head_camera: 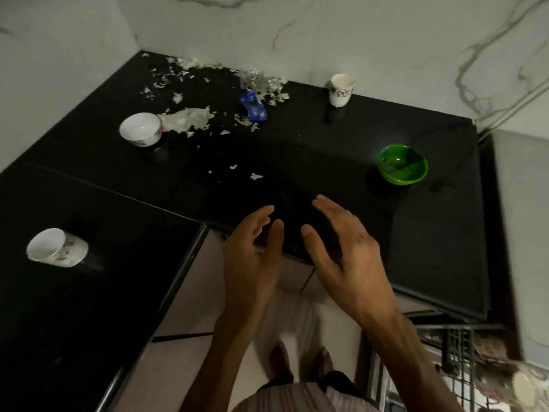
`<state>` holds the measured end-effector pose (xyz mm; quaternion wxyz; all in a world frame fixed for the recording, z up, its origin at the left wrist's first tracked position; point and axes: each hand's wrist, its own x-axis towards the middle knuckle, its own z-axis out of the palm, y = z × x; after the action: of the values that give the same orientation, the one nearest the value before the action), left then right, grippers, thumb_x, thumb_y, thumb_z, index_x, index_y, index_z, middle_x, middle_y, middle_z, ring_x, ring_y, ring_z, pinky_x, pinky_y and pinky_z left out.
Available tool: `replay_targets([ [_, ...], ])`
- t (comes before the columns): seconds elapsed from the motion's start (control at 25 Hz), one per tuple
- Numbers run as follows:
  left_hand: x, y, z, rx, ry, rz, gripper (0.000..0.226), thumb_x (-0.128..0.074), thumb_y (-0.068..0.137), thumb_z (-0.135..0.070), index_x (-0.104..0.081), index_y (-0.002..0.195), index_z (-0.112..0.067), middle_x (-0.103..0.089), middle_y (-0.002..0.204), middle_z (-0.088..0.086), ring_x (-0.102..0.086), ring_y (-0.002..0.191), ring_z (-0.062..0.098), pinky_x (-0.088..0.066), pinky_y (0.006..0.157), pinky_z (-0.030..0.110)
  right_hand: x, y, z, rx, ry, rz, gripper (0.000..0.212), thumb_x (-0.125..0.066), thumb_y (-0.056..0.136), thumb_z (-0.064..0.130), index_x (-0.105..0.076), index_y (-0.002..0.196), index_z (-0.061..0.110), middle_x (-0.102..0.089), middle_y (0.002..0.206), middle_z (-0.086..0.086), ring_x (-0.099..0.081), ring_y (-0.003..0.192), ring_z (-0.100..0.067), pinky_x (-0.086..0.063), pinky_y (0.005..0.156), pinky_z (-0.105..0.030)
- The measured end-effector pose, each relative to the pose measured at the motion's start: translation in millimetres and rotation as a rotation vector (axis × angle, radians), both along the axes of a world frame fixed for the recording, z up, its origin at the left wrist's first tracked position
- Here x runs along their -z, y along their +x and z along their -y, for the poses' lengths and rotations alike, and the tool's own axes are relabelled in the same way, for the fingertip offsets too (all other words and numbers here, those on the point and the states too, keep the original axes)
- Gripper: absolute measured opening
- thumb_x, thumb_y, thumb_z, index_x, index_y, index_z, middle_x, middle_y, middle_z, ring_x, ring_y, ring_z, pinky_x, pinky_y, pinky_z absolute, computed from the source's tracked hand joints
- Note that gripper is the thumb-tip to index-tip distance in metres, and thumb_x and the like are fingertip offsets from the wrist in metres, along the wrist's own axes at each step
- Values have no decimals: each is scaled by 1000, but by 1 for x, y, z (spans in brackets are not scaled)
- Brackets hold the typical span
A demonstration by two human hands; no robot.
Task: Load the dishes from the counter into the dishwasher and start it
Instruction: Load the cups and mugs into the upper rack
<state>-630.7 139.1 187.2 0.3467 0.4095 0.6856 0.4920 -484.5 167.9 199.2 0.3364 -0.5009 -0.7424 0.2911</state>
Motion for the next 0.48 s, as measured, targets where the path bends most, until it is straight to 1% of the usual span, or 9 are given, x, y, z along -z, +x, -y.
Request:
replay_targets([
  [0.08, -4, -12, -4, -48, 14, -18, 39, -57, 94, -35, -57, 132, -25, -58, 133, -9, -52, 122, 1, -46, 90, 14, -3, -14, -8, -63, -26, -3, 49, -41, 97, 54, -37, 141, 33, -45, 144, 8, -45, 130, -6, -47, 101, -46],
  [0.12, -5, -18, -5, -79, 16, -32, 39, -56, 94, -35, -56, 132, -25, -58, 133, -8, -53, 122, 2, -46, 91, 15, -4, -21, -13, -87, -35, -5, 50, -40, 96, 56, -35, 141, 35, -45, 143, 8, -46, 129, -8, -49, 100, -45],
  [0.16, -5, -24, -7, -105, 19, -48, 40, -57, 94, -36, -57, 132, -25, -58, 132, -7, -53, 122, 3, -47, 93, 19, -4, -27, -17, -102, -34, -9, 51, -39, 95, 58, -36, 140, 34, -46, 143, 7, -48, 128, -10, -50, 98, -44],
  [0.24, -4, -36, -9, -175, 37, -69, 38, -57, 93, -34, -58, 130, -24, -61, 129, -5, -56, 119, 4, -50, 96, 26, -2, -40, -28, -146, 10, -15, 54, -40, 95, 56, -41, 140, 27, -48, 142, 3, -50, 128, -14, -51, 98, -45],
  [0.28, -5, -40, -8, -223, 54, -73, 37, -58, 93, -32, -59, 129, -23, -63, 125, -4, -58, 117, 3, -51, 95, 25, 0, -47, -31, -181, 37, -14, 55, -40, 96, 56, -43, 140, 24, -50, 141, 1, -51, 127, -16, -51, 98, -46],
  [0.4, -9, -53, -7, -365, 111, -109, 31, -59, 94, -26, -62, 125, -21, -66, 115, -8, -61, 109, -3, -50, 89, 12, 0, -69, -43, -291, 78, -16, 57, -36, 96, 59, -45, 139, 22, -52, 140, -1, -51, 127, -16, -50, 98, -48],
  [0.48, -9, -60, -6, -441, 115, -111, 30, -59, 94, -27, -64, 124, -21, -66, 114, -9, -62, 107, -2, -51, 87, 12, -1, -83, -48, -357, 73, -8, 58, -35, 96, 60, -45, 139, 23, -52, 140, 0, -50, 128, -13, -49, 100, -48],
])
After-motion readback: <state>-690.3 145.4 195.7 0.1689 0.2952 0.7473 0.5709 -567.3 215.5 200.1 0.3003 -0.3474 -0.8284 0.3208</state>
